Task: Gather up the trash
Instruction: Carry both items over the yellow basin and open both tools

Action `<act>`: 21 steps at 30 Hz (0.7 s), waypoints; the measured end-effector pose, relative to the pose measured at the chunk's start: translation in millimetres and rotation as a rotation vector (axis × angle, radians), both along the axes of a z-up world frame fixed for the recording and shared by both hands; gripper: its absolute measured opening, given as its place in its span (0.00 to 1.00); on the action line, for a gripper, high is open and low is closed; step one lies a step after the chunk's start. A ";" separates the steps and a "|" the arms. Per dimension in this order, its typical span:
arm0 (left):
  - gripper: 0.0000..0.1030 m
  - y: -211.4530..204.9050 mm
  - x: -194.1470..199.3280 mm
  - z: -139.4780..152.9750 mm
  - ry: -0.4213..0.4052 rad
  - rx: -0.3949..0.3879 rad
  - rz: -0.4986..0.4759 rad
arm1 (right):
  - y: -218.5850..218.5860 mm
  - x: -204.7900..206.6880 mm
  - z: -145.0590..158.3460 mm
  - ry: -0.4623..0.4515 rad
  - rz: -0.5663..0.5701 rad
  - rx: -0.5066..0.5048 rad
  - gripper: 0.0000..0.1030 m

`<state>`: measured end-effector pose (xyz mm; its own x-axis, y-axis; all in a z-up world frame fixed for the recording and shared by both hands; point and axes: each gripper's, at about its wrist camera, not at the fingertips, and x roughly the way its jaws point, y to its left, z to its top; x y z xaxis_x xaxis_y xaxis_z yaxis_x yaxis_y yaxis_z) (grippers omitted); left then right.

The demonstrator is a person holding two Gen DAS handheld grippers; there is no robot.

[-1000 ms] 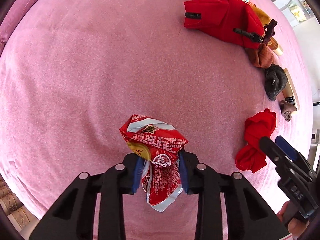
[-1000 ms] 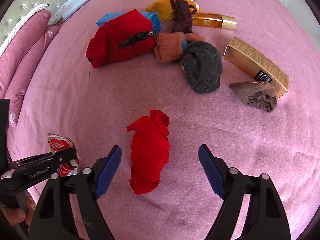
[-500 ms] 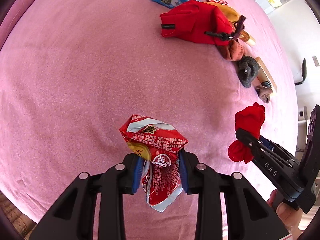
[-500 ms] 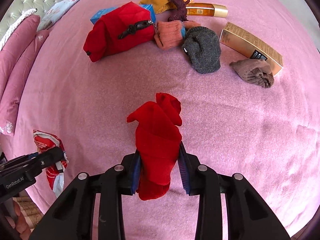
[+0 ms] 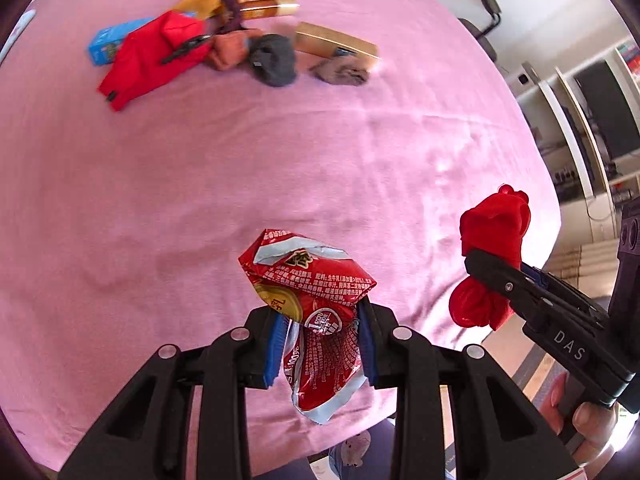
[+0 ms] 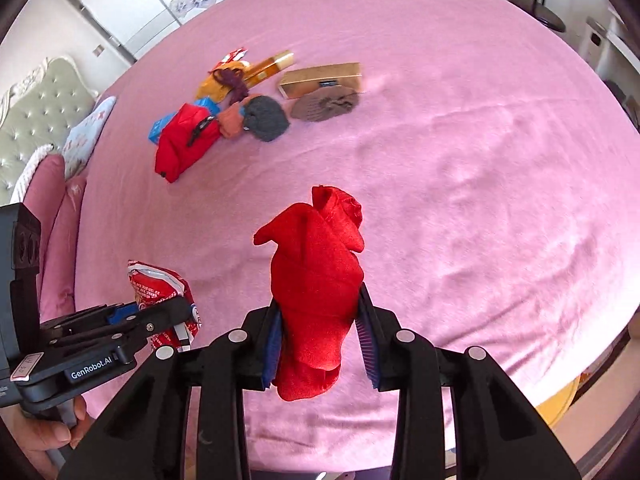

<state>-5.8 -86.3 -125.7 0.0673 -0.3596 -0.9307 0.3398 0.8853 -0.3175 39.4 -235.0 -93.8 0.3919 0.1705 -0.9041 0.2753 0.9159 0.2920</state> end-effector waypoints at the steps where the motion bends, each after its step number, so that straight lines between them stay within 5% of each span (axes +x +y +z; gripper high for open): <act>1: 0.31 -16.7 -9.1 2.0 0.003 -0.008 -0.031 | -15.3 -14.2 2.7 0.001 -0.024 -0.011 0.32; 11: 0.31 -208.0 -133.2 -0.8 0.044 -0.035 -0.406 | -167.0 -177.3 6.4 0.059 -0.319 -0.064 0.32; 21: 0.31 -348.8 -246.4 -44.2 0.105 0.024 -0.695 | -266.2 -307.5 -19.0 0.123 -0.544 -0.030 0.33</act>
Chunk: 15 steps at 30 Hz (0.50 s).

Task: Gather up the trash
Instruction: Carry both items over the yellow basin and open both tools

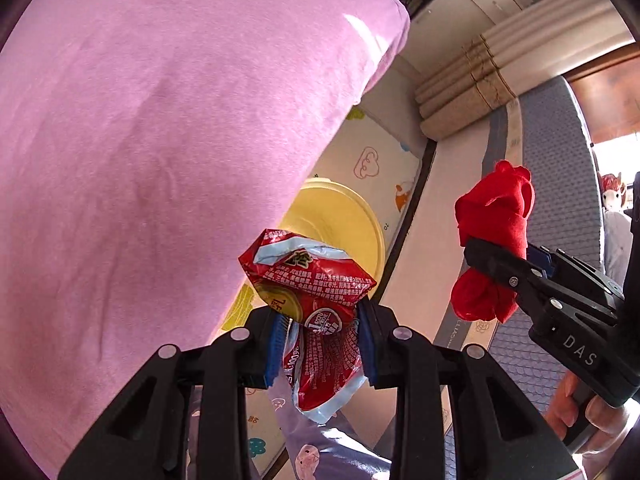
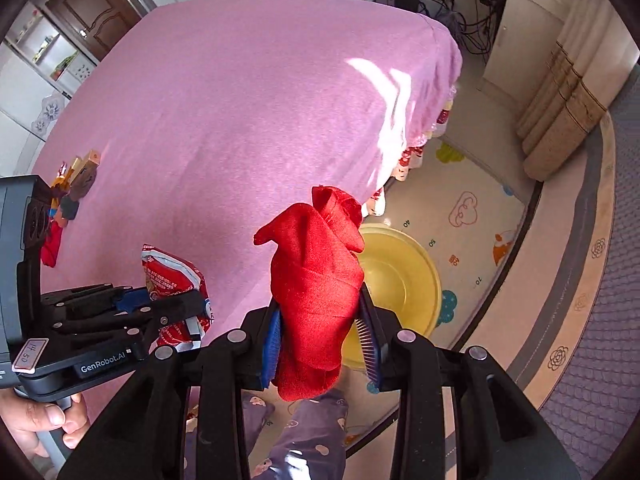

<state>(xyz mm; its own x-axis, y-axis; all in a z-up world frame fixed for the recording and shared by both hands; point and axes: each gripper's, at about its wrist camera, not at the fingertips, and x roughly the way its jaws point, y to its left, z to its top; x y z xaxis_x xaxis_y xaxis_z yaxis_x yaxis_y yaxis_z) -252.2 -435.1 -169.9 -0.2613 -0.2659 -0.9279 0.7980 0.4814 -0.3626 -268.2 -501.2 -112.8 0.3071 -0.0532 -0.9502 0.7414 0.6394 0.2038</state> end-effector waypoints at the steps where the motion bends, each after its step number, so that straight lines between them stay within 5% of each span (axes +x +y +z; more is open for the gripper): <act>1: 0.31 -9.2 -8.8 -3.9 0.004 0.009 -0.016 | -5.0 -8.5 -2.6 0.002 -0.016 0.005 0.33; 6: 0.40 -39.9 -40.6 -12.9 0.035 0.013 -0.089 | -25.7 -42.4 -12.6 -0.005 -0.080 0.029 0.39; 9: 0.74 -53.1 -53.1 -15.9 0.021 0.036 -0.123 | -33.8 -52.4 -15.0 -0.013 -0.112 0.025 0.56; 15: 0.76 -55.9 -50.3 -27.9 -0.022 0.092 -0.122 | -44.9 -62.7 -17.5 -0.017 -0.159 0.046 0.59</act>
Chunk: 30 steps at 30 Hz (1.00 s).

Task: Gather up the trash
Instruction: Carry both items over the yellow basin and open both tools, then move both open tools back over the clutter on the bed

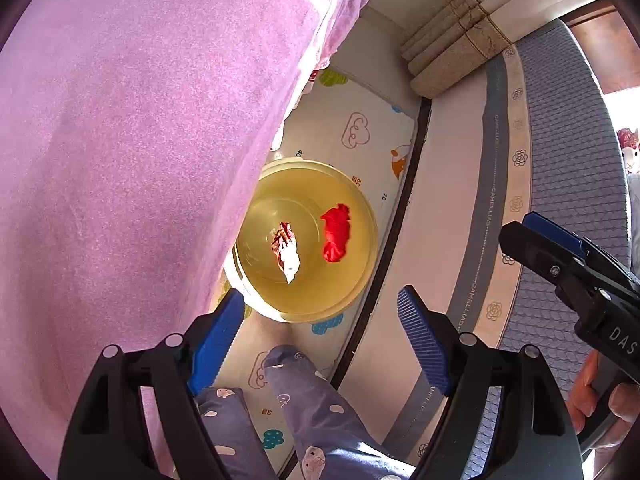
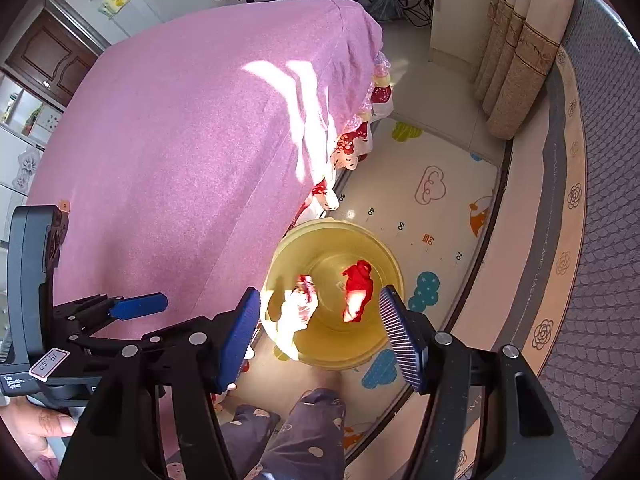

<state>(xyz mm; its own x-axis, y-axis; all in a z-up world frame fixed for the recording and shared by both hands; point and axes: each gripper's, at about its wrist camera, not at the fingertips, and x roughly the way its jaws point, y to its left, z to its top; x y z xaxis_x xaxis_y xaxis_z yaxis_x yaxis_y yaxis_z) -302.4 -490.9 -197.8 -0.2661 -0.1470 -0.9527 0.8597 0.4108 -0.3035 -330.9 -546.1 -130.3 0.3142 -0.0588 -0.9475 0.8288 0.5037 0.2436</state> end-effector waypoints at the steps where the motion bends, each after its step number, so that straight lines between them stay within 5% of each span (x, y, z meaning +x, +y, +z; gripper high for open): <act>1: 0.76 1.3 2.8 -0.7 -0.004 0.005 0.010 | -0.2 -0.1 -0.2 0.001 -0.003 0.002 0.59; 17: 0.76 59.1 65.9 34.0 -0.068 -0.052 0.142 | 40.4 73.4 23.6 -0.015 0.118 -0.037 0.59; 30: 0.76 210.9 174.6 54.4 -0.144 -0.050 0.376 | 151.0 215.0 48.6 -0.084 0.357 -0.057 0.59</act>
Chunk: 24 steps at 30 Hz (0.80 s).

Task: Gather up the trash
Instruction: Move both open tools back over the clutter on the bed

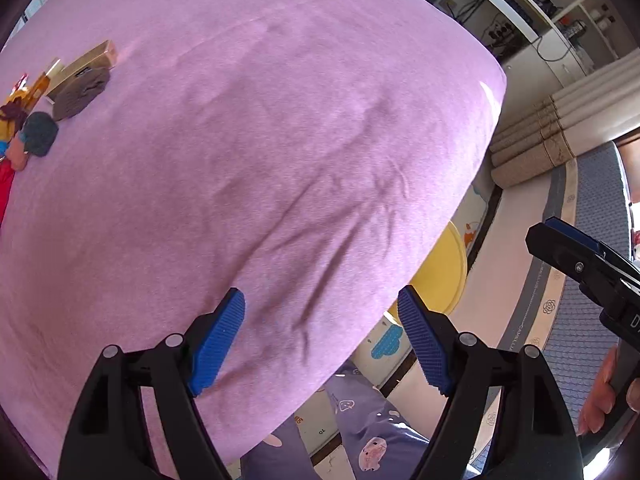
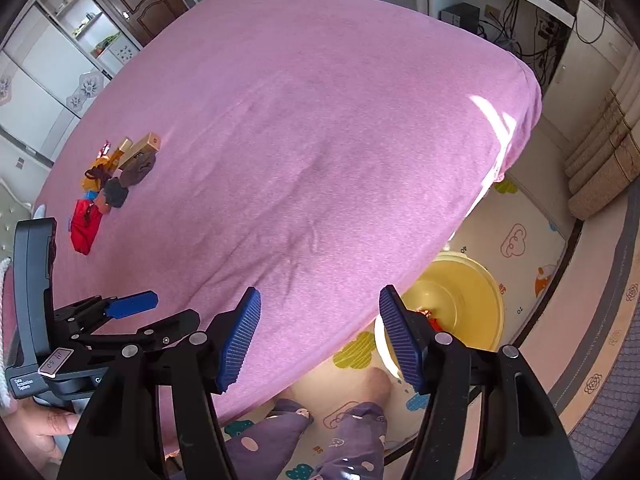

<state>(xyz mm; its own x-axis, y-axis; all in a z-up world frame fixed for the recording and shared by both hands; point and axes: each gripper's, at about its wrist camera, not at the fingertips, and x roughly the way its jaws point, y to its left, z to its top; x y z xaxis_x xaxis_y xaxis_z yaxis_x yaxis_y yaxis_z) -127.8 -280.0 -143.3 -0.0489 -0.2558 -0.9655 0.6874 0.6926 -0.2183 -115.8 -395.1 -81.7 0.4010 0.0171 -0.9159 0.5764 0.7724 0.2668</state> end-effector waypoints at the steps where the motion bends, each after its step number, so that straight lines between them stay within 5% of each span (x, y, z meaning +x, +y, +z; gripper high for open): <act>1: 0.76 14.3 10.2 0.8 -0.008 0.004 0.024 | 12.0 12.9 1.4 -0.006 0.023 0.000 0.59; 12: 0.76 171.5 118.3 14.8 -0.083 0.007 0.312 | 129.8 147.4 13.2 -0.079 0.256 0.007 0.59; 24: 0.78 259.8 233.2 31.4 -0.212 0.024 0.523 | 192.5 266.9 14.1 -0.109 0.489 -0.025 0.59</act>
